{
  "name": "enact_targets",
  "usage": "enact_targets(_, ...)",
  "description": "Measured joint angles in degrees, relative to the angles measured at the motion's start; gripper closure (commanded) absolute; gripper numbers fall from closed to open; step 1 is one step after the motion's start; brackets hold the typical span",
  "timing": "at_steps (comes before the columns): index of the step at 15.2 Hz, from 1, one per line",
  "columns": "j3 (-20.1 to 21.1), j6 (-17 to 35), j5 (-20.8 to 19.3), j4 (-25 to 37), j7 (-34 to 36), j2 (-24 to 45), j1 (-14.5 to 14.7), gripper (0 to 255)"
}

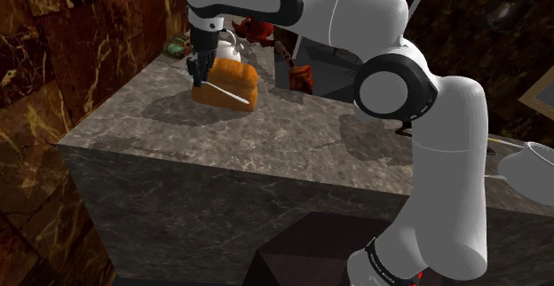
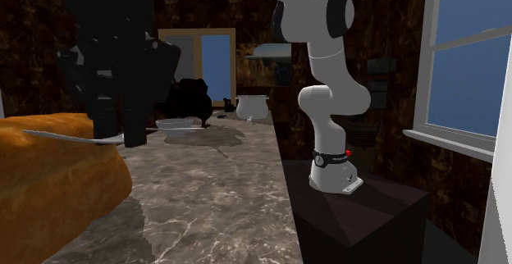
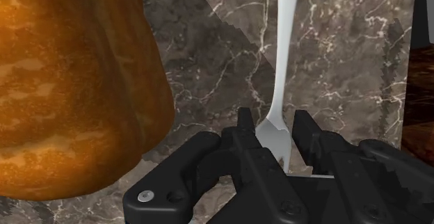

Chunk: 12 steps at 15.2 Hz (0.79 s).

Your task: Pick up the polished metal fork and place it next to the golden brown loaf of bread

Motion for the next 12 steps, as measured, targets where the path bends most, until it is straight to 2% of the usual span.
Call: enact_targets(12, 0.07, 8.86, 0.15, -8.43, -0.4, 0.44, 0.22, 255)
